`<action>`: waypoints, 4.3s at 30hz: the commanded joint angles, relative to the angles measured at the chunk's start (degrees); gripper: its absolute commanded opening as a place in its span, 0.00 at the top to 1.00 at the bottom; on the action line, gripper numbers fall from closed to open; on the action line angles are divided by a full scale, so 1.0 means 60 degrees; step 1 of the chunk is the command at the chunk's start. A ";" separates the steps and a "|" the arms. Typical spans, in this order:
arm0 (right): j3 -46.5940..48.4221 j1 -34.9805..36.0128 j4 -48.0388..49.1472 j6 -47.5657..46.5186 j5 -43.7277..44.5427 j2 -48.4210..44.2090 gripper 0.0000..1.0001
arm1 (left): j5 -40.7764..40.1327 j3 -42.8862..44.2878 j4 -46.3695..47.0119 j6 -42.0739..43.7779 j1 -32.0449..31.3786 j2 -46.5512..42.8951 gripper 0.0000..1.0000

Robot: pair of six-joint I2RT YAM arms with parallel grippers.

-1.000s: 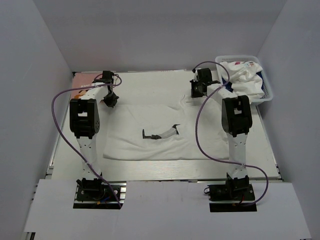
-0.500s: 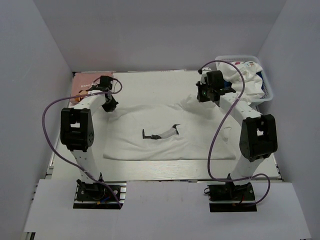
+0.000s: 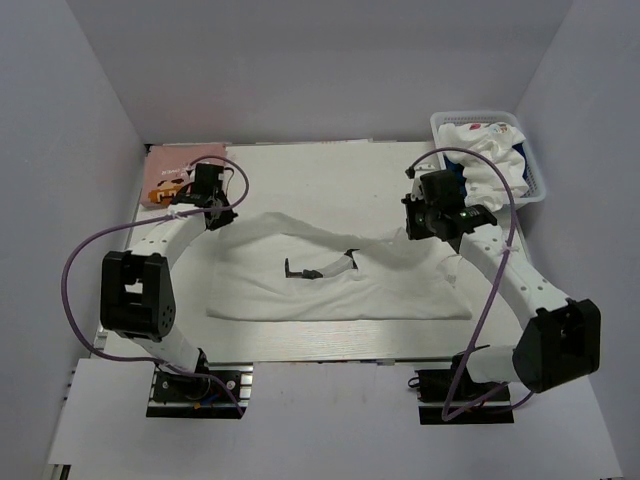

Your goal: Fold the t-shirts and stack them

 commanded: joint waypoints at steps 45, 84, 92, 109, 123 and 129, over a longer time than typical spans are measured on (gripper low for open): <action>-0.2762 -0.1747 0.0176 0.3894 -0.0283 -0.0144 0.25 | 0.0573 -0.2186 -0.0172 -0.2074 -0.0573 -0.0412 0.00; 0.7201 -0.0153 0.0531 0.1345 -0.1338 0.7900 0.10 | 0.1608 -0.1774 -0.4408 -0.0319 -0.4365 -0.1481 0.00; 0.6978 0.0141 0.0091 0.1814 -0.1806 0.8573 0.10 | 0.2443 -0.2668 -0.3545 0.0210 -0.5259 -0.0425 0.14; 1.1989 -0.0225 0.1611 0.2077 -0.3271 1.2703 0.10 | 0.5844 0.2348 0.0354 -0.0711 -0.8277 0.4172 0.26; 1.1989 -0.0225 0.2113 0.0848 -0.3492 1.0273 0.10 | 0.2899 0.1914 -0.0889 -0.1167 -0.9538 0.2051 0.00; 0.7630 -0.0298 0.1687 0.1240 -0.1812 0.6165 0.10 | 0.1728 0.1025 -0.2251 -0.0858 -0.9889 0.0310 0.00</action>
